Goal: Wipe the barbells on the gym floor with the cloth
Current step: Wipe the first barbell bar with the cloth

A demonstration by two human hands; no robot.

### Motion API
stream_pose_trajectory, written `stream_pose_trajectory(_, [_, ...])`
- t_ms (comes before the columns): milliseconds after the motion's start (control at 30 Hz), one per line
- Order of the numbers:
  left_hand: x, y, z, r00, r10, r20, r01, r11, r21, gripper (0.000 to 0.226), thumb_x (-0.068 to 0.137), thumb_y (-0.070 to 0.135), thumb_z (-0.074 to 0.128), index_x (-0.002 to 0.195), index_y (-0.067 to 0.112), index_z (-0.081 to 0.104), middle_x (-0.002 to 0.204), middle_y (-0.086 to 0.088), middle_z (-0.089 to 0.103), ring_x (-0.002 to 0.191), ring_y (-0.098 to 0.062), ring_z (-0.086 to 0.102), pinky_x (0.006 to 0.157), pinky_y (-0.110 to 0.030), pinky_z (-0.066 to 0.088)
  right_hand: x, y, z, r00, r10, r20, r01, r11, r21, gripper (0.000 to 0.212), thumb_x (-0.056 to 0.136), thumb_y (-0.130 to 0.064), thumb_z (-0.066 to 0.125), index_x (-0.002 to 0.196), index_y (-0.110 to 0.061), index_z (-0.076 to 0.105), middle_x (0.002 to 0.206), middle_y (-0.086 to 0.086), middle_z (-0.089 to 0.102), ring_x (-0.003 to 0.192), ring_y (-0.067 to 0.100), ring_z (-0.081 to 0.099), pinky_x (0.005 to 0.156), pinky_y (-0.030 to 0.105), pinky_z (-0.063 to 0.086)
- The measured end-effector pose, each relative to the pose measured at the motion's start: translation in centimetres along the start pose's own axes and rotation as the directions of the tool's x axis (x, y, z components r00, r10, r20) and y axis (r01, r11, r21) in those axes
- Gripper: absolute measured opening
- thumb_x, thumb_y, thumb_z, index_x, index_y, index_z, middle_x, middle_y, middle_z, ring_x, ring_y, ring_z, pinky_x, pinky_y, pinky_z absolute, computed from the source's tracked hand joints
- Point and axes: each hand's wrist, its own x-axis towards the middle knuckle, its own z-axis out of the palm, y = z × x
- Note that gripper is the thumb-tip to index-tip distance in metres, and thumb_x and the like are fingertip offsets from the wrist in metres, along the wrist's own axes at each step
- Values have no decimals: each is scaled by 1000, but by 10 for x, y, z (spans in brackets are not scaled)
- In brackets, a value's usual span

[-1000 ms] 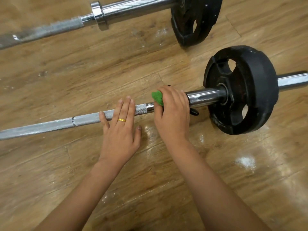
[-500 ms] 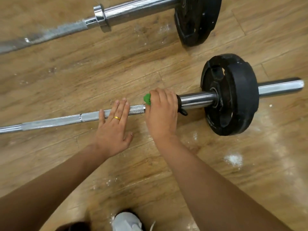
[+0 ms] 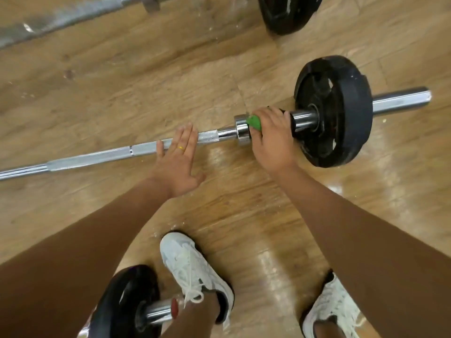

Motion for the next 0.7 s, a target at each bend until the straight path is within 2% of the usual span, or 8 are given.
stream_pose_trajectory(100, [0, -5, -11, 996, 33, 88, -30, 999, -30, 110, 90, 44, 65, 158, 21, -18, 165, 5, -27, 152, -14, -21, 119, -59, -8, -3, -3, -6, 998, 21, 53, -20, 1000, -19, 39, 99, -17, 51, 138, -14, 54, 144, 3, 52, 145, 27, 30, 123, 43, 5])
stream_pose_trajectory(267, [-4, -5, -22, 979, 65, 196, -57, 997, -47, 108, 91, 27, 65, 157, 22, -21, 164, 5, -29, 152, -14, -23, 119, -56, -9, -5, -8, -17, 988, 51, 144, -37, 995, -94, 45, 102, -17, 49, 146, -13, 45, 152, 5, 43, 149, 28, 21, 123, 46, 6])
stream_pose_trajectory(367, [-3, -2, -25, 972, 55, 227, -51, 998, -27, 111, 90, 26, 65, 156, 22, -23, 163, 5, -32, 152, -15, -24, 119, -57, -7, -1, -4, -20, 982, 54, 182, -29, 990, -140, 48, 102, -17, 50, 148, -13, 42, 155, 6, 41, 151, 28, 17, 124, 45, 4])
stream_pose_trajectory(533, [-5, 0, -25, 975, 25, 222, -23, 1000, -9, 113, 87, 26, 67, 157, 20, -22, 164, 5, -30, 152, -15, -23, 119, -60, -5, 1, -8, -15, 991, 64, 122, -47, 989, -143, 45, 100, -18, 51, 144, -11, 47, 150, 7, 46, 150, 28, 21, 124, 44, 2])
stream_pose_trajectory(700, [0, 3, -38, 957, 15, 289, -18, 1000, 5, 111, 88, 23, 67, 158, 21, -20, 164, 4, -29, 152, -15, -22, 120, -60, -2, 7, -5, -23, 976, 71, 205, -47, 991, -124, 47, 102, -19, 50, 148, -12, 44, 155, 6, 40, 152, 27, 15, 123, 42, 0])
